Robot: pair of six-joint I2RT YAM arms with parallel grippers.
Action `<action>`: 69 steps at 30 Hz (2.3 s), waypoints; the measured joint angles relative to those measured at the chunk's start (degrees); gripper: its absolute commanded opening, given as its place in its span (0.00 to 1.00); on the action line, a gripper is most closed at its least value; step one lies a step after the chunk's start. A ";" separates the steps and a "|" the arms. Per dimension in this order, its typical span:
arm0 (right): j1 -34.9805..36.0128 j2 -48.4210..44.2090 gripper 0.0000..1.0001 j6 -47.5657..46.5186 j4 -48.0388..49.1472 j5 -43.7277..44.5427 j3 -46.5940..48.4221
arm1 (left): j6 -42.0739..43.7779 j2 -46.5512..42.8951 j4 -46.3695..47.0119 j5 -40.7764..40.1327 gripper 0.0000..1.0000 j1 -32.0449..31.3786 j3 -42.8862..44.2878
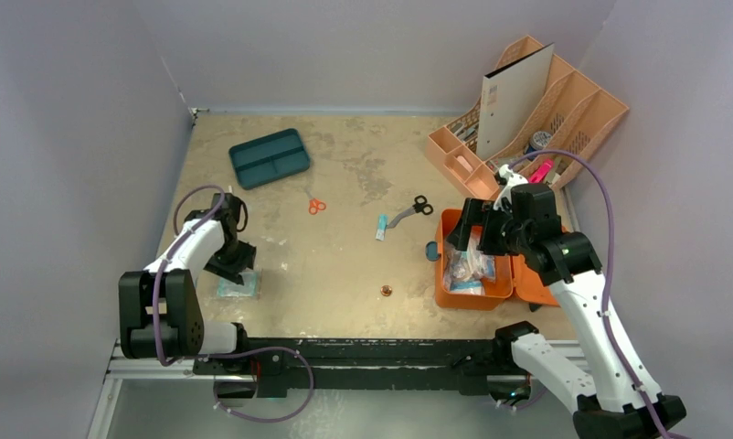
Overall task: Organize the medicine kit
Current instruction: Move the medical item to the center of the board.
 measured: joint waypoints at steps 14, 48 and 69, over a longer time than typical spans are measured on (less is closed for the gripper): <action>0.00 1.84 0.99 -0.74 0.48 -1.11 0.46 | 0.02 0.15 5.55 7.63 0.25 0.00 -5.11; 0.00 -0.52 0.99 -1.86 -1.49 -1.16 2.40 | 1.79 -0.04 4.85 9.38 0.36 -23.52 9.22; -0.02 -0.81 0.99 -1.53 -3.02 -1.11 2.78 | 7.21 4.48 10.86 16.92 0.38 -18.62 -2.60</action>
